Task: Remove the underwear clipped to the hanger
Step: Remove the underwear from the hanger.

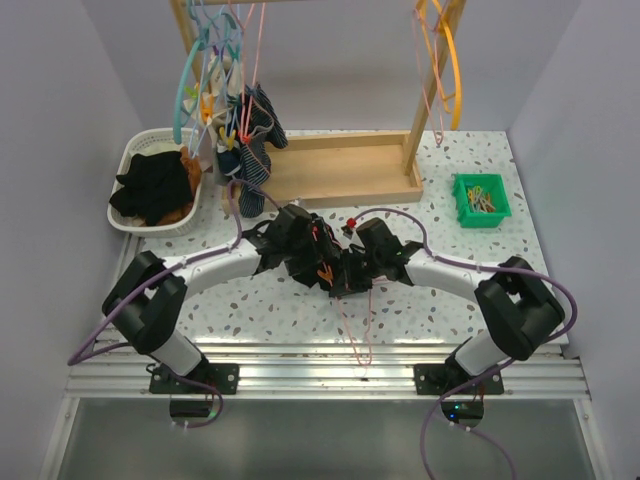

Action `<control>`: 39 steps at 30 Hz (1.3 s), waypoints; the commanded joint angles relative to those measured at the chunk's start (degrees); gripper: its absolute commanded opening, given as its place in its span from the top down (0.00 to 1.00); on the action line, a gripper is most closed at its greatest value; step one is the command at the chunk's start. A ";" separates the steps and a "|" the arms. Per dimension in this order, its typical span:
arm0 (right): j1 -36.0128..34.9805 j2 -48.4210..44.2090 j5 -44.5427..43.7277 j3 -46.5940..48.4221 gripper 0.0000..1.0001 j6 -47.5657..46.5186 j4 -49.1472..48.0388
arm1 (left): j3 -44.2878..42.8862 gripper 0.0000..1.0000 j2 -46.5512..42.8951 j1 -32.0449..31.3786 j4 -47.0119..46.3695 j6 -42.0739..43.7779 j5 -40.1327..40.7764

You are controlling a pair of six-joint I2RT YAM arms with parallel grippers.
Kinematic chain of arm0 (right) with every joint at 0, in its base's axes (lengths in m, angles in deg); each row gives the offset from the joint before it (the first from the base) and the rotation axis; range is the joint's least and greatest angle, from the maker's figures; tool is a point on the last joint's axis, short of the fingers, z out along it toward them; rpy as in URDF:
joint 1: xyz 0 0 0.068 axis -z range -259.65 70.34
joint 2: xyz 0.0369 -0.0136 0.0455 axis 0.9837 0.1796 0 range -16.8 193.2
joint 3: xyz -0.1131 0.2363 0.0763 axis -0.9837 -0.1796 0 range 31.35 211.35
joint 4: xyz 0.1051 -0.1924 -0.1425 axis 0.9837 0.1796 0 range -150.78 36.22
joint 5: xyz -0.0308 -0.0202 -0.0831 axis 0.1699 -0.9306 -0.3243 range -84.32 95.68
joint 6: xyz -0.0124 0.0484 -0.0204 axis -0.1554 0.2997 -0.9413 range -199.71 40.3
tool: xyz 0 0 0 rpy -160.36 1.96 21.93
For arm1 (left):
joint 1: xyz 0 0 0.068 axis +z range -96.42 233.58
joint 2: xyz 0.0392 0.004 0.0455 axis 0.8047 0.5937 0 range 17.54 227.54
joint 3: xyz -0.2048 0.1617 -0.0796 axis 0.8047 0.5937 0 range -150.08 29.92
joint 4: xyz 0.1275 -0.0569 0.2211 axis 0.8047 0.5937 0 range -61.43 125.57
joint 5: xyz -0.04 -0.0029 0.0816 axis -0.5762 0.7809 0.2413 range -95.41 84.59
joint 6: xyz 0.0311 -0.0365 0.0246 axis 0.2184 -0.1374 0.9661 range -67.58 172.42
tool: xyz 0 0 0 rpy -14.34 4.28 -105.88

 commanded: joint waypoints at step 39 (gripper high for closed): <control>-0.24 1.00 -6.59 3.37 1.00 -1.32 5.01 | -9.48 1.00 1.88 -3.06 15.97 8.24 -0.84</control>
